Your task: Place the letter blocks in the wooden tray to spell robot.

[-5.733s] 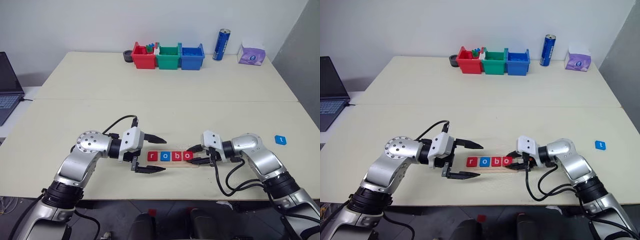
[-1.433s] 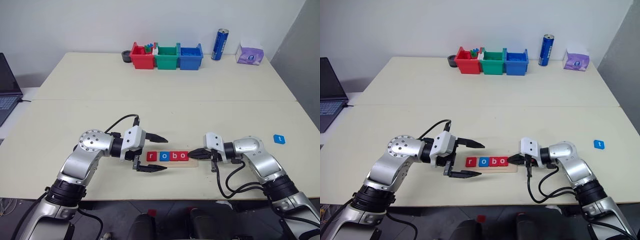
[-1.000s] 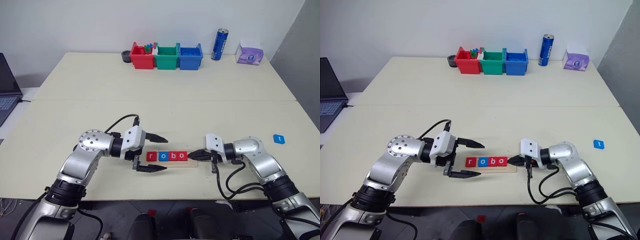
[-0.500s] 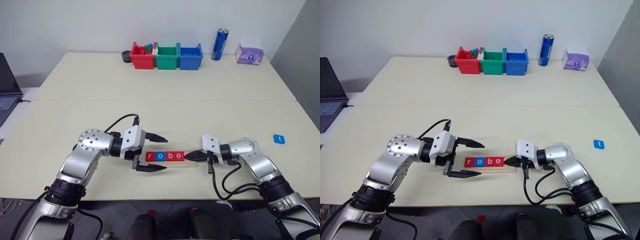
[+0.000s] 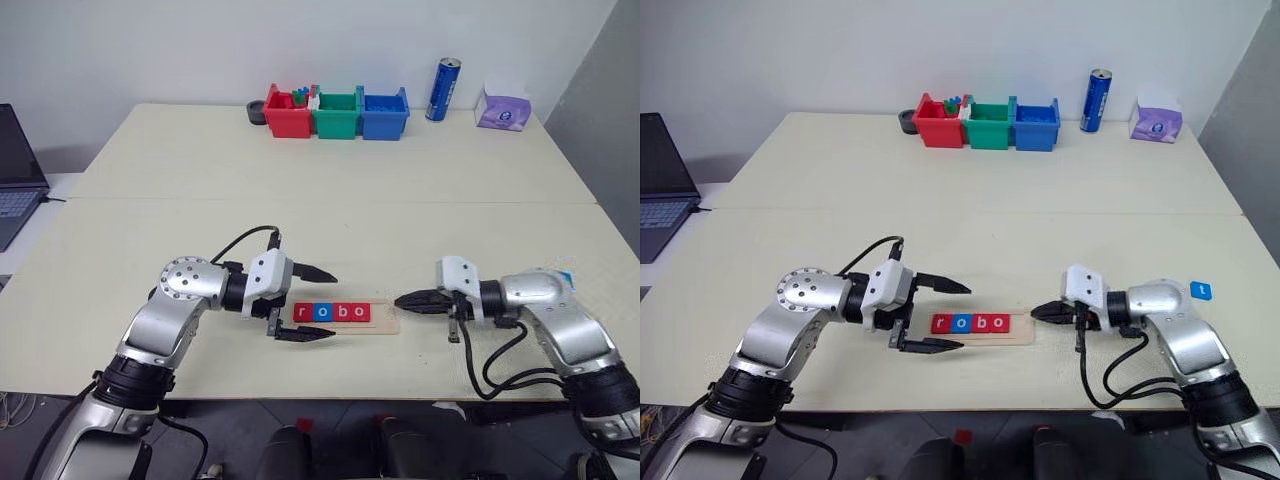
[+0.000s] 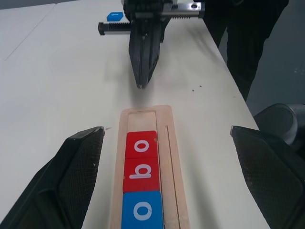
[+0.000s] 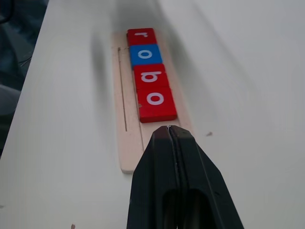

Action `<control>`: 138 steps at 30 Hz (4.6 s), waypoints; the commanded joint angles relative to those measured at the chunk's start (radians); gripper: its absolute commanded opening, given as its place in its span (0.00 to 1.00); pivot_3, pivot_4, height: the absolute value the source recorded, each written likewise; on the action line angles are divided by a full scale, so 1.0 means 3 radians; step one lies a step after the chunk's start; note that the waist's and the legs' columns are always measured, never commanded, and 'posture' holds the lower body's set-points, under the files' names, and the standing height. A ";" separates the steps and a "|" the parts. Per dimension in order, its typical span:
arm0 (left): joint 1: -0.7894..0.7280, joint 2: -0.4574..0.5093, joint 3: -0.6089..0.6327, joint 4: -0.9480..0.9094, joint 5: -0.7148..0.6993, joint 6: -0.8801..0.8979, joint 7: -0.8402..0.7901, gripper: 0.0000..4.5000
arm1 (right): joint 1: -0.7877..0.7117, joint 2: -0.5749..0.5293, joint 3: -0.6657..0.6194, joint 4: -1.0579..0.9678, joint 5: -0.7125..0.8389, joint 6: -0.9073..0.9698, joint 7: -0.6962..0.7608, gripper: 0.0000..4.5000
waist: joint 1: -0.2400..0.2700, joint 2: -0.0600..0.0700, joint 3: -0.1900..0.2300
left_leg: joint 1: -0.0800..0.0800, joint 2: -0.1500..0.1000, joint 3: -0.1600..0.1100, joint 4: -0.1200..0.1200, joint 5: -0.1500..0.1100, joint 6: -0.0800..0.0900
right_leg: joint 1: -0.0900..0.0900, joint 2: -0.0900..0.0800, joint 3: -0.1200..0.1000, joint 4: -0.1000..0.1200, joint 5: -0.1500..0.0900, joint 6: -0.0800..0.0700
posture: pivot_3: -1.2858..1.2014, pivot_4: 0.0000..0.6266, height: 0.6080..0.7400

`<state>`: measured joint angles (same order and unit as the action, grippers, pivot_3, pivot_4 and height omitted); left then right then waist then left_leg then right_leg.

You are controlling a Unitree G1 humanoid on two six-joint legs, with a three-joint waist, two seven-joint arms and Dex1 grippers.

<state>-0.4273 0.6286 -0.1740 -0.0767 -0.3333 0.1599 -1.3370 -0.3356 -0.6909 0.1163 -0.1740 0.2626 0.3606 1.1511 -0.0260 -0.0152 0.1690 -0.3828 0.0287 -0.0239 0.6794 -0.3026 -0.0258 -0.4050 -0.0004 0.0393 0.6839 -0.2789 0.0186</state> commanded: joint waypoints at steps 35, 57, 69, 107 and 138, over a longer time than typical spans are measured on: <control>-0.0940 -0.1796 -0.0661 0.0928 0.0614 -0.0140 0.1094 1.00 | 0.0407 0.0863 -0.2075 0.0360 -0.0350 0.1109 -0.3452 0.99 | -0.0008 0.0016 -0.0011 | 0.0001 -0.0006 0.0007 -0.0003 0.0000 0.0000 | 0.0000 0.0005 0.0012 0.0001 0.0001 0.0002 | 0.52 0.24 1.00; -0.0881 -0.1678 -0.0643 0.0810 0.0593 -0.0099 0.0980 1.00 | 0.0277 0.0979 -0.2102 0.0484 -0.0120 0.1170 -0.3692 0.32 | -0.0008 0.0017 -0.0011 | 0.0001 -0.0004 0.0008 -0.0003 0.0000 0.0000 | 0.0000 0.0004 0.0013 0.0000 0.0001 0.0002 | 0.52 0.24 1.00; -0.0221 -0.0699 -0.0293 -0.0085 0.0166 -0.0066 0.0482 1.00 | 0.0579 0.1732 -0.1176 -0.1554 0.0185 0.2891 -0.3931 0.32 | -0.0011 0.0026 -0.0016 | 0.0004 0.0007 -0.0003 -0.0007 0.0001 -0.0001 | -0.0007 0.0015 0.0008 0.0018 -0.0005 -0.0007 | 0.52 0.24 1.00; 0.0037 -0.0265 -0.0083 -0.0392 -0.0019 0.0110 0.0555 1.00 | 0.0068 0.1351 -0.1295 -0.2111 0.0559 0.3281 -0.2691 0.99 | -0.0015 0.0024 -0.0012 | -0.0004 -0.0002 0.0001 -0.0009 0.0001 -0.0002 | -0.0004 0.0005 0.0002 -0.0010 -0.0003 0.0001 | 0.52 0.24 1.00; -0.0098 -0.0350 -0.0199 -0.0295 0.0045 0.0017 0.0430 1.00 | -0.0135 -0.0046 0.0056 0.1469 -0.0164 -0.1162 0.0515 0.99 | -0.0004 0.0009 -0.0001 | 0.0001 0.0000 0.0004 -0.0003 -0.0003 0.0006 | 0.0000 0.0003 0.0006 -0.0007 -0.0002 0.0002 | 0.52 0.24 1.00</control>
<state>-0.4474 0.5220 -0.2344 -0.1261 -0.3128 0.1700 -1.2101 -0.3521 -0.6976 0.1418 0.2603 0.2172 0.0329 1.2912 -0.0271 -0.0125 0.1687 -0.3824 0.0287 -0.0225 0.6787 -0.3037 -0.0240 -0.4050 0.0003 0.0412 0.6821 -0.2794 0.0190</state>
